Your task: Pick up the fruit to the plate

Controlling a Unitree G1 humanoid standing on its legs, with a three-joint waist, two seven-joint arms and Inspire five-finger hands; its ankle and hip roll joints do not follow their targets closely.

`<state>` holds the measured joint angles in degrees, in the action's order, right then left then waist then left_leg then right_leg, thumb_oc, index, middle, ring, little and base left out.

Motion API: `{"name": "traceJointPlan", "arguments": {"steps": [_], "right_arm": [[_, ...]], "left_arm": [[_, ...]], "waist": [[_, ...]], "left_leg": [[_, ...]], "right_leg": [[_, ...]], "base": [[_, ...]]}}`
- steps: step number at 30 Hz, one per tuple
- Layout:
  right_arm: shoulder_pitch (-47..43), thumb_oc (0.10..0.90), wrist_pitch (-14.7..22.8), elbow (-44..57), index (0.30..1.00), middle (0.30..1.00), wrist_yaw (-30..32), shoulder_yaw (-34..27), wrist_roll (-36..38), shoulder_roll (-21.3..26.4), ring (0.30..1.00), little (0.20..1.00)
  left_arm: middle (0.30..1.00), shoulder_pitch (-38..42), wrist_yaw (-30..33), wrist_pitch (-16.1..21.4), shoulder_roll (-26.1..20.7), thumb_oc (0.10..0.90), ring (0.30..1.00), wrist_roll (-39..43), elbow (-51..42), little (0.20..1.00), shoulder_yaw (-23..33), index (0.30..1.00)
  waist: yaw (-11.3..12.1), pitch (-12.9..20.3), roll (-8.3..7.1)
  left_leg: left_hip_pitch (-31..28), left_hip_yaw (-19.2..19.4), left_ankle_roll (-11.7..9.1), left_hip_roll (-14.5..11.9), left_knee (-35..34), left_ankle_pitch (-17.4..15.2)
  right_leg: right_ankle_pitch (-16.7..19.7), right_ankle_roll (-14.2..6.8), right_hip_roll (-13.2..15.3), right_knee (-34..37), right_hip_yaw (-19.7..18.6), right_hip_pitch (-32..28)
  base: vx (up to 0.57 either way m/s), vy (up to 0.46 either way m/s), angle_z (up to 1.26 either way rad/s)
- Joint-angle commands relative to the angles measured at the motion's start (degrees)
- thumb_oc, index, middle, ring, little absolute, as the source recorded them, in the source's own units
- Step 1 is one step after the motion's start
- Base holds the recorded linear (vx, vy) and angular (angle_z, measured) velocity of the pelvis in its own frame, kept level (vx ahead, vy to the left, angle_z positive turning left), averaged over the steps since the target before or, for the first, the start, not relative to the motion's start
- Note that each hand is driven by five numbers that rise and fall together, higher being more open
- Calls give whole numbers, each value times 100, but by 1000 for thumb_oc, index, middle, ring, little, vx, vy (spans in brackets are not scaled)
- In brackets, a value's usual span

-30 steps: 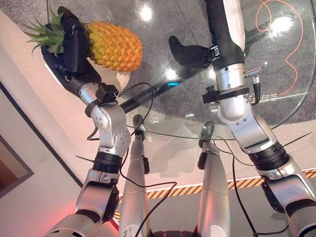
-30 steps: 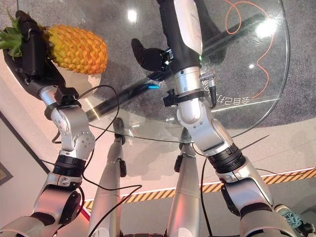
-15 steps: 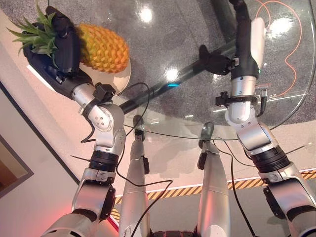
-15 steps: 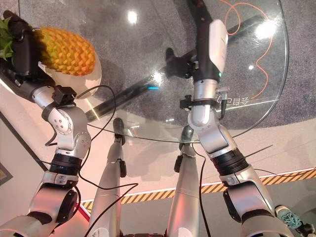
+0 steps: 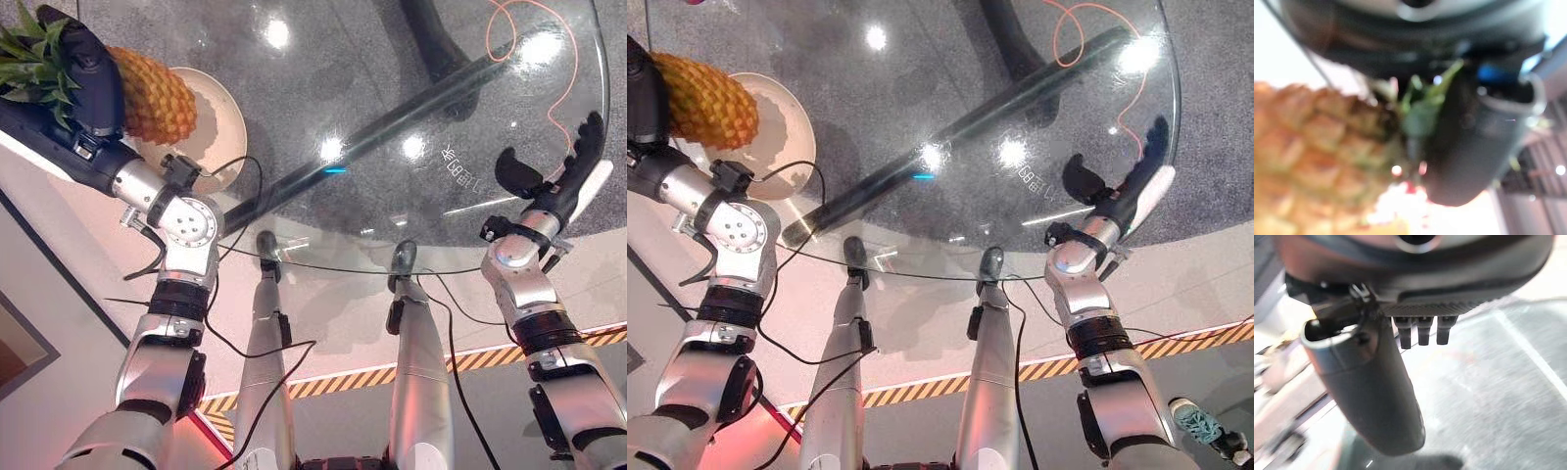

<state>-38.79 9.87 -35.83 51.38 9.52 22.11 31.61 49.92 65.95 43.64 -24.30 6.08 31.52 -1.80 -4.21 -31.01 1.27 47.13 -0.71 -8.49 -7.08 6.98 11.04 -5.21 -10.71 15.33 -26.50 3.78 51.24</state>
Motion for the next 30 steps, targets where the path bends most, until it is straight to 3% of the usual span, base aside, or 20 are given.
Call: {"name": "traceJointPlan", "arguments": {"steps": [1,5,13,22,30], "right_arm": [[-165,800,712,-238,900,900,394,-307,716,219,900,900],[-150,800,1029,-1240,900,900,42,-489,1428,220,900,900],[-126,800,928,-2644,900,900,-515,-675,2020,264,900,900],[-42,800,78,-3611,900,900,-1626,-559,2461,147,900,900],[200,800,-137,-3863,900,900,-2157,-508,2449,45,900,900]], "left_arm": [[300,886,261,733,-707,100,300,-317,-48,200,-35,300],[300,1065,238,774,-840,100,300,-177,263,200,-173,300],[300,1340,224,720,-998,100,300,-146,708,200,-412,300],[300,1478,-81,611,-1006,100,300,244,1168,200,-565,300],[300,1485,-110,505,-1039,100,300,307,1444,200,-596,300]], "waist": [[98,122,-353],[111,122,-374],[145,122,-409],[167,122,-413],[140,122,-459]], "left_leg": [[-260,94,-63,-76,393,-722],[-223,83,-62,-92,449,-746],[-142,44,-35,-94,547,-726],[-90,26,-6,-128,731,-767],[-125,-2,-19,-158,819,-835]], "right_leg": [[839,115,-339,1266,244,-601],[810,131,-351,1221,257,-578],[815,164,-369,1175,271,-543],[716,209,-385,994,272,-519],[626,226,-428,894,236,-543]], "base": [[36,0,-2],[10,-1,0],[0,0,0],[4,-1,0],[8,2,0]]}}
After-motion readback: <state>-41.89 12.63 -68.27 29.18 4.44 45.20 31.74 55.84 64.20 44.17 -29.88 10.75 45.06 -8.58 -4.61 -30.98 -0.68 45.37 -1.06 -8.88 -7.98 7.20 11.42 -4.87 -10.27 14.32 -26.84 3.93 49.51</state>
